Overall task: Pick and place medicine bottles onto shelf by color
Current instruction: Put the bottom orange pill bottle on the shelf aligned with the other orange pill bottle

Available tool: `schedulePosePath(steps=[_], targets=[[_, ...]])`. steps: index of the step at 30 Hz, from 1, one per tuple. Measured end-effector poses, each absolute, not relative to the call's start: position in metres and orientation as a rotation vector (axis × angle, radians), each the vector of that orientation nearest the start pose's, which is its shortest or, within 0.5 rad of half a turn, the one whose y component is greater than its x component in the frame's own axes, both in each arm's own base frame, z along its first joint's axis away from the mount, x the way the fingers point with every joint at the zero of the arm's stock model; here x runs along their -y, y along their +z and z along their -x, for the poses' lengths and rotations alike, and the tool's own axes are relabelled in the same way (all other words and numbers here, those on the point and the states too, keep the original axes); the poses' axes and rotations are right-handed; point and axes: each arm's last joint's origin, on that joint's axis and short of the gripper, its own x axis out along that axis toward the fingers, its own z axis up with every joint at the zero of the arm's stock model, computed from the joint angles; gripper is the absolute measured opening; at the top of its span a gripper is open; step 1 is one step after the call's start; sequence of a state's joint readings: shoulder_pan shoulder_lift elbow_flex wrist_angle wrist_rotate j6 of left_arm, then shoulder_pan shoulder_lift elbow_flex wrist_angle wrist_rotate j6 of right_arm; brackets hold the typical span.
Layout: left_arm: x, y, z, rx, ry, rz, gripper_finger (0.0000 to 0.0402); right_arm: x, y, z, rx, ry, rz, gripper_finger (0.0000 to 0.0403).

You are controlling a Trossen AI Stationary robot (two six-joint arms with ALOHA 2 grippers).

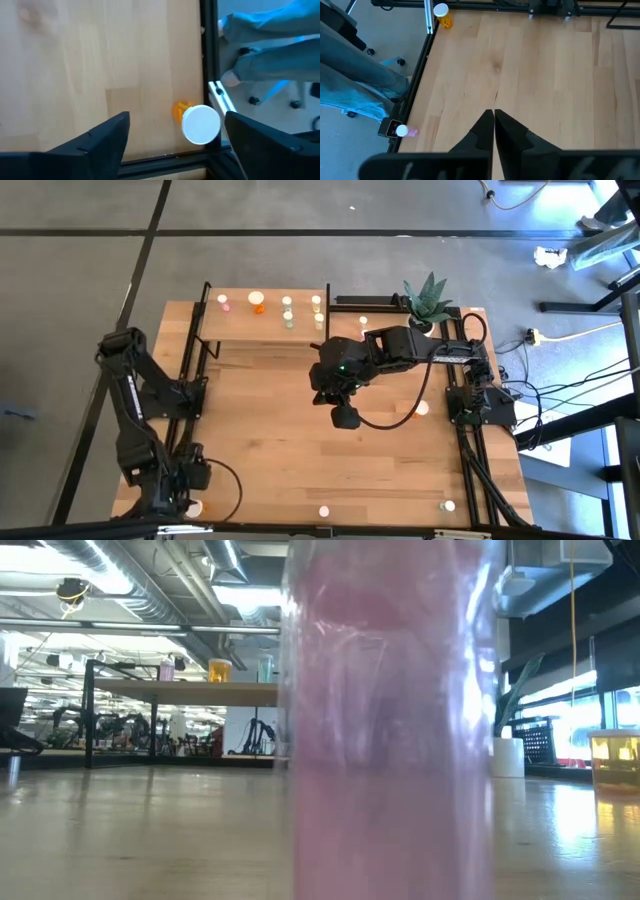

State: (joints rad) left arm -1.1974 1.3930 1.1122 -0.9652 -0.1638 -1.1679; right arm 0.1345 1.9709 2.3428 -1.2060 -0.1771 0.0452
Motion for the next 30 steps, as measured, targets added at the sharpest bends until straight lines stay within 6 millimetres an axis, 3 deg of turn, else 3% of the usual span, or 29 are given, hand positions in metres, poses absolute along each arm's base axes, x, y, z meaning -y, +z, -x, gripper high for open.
schedulePosePath(steps=[6, 16, 30], targets=[[0.253, 0.245, -0.096, -1.307, -0.176, 0.136, 0.0335, -0.058, 0.42, -0.39, -0.843, 0.274, -0.06, 0.0019], [0.276, 0.227, -0.1, -1.354, -0.188, 0.245, 0.0336, -0.058, 0.42, -0.39, -0.842, 0.274, -0.06, 0.002], [0.283, 0.213, -0.097, -1.452, -0.102, 0.311, 0.0336, -0.058, 0.421, -0.39, -0.837, 0.275, -0.059, 0.002]])
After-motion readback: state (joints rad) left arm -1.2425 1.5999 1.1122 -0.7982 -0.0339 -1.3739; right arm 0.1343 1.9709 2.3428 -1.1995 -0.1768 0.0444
